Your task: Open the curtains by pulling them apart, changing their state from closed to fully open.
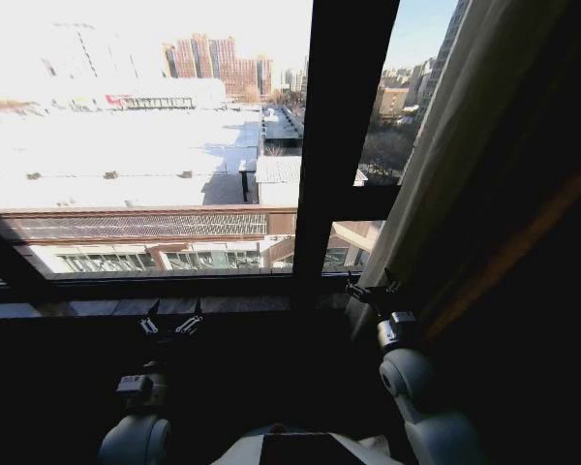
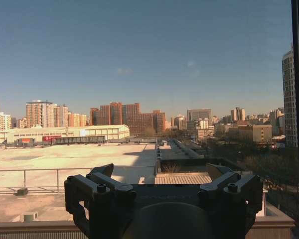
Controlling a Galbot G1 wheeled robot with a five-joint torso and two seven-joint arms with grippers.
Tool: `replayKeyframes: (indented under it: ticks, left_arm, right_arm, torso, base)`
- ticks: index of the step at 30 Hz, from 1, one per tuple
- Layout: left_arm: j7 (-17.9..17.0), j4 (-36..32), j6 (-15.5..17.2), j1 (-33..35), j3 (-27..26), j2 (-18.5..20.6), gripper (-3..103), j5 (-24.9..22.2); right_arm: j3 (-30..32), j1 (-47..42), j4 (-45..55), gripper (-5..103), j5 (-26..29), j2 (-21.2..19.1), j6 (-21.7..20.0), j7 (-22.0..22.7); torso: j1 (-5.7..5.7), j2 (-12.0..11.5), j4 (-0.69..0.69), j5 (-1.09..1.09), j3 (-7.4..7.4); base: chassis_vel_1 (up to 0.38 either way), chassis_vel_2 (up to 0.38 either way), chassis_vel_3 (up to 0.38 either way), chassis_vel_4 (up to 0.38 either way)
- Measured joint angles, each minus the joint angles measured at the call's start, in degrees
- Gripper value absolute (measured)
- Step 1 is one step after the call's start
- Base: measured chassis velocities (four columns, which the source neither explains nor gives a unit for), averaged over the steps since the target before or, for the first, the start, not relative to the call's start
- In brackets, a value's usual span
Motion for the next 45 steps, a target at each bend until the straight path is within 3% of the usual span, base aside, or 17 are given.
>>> replayKeyframes:
  ticks: [6,16,23,33,45]
  left_arm:
    - [0.0,0.0,-0.1,0.1,-0.2,0.1,100,-0.1]
    - [0.0,0.2,-0.1,0.0,-0.3,0.1,100,-0.2]
    - [0.0,0.2,-0.1,0.0,-0.4,0.2,100,-0.2]
    - [0.0,0.2,-0.1,-0.1,-0.3,0.2,100,-0.2]
    - [0.0,0.2,-0.2,0.0,-0.2,0.1,100,-0.3]
  right_arm:
    - [-1.0,0.0,-0.2,100,-0.1,0.3,0.0,0.0]
    - [-2.2,0.4,1.1,100,6.6,0.6,-2.3,-1.6]
    - [-2.3,0.6,1.1,100,6.4,0.8,-2.5,-1.8]
    - [-2.4,0.4,1.1,100,4.8,0.9,-2.4,-1.8]
    - [-2.8,0.2,1.3,100,3.9,1.1,-2.2,-1.8]
  torso:
    - [0.00,0.0,0.00,-0.03,0.00]
    - [0.01,0.0,0.00,-0.04,0.00]
    - [0.00,0.0,-0.01,0.05,0.00]
    - [0.00,0.0,0.00,-0.04,0.00]
    - [0.00,0.0,0.00,0.01,0.00]
  base:
    - [0.361,0.373,-0.374,-0.346]
    - [0.276,0.279,-0.284,-0.291]
    - [0.039,0.014,-0.026,-0.031]
    - [-0.001,-0.008,-0.001,0.001]
    - [0.147,0.126,-0.154,-0.151]
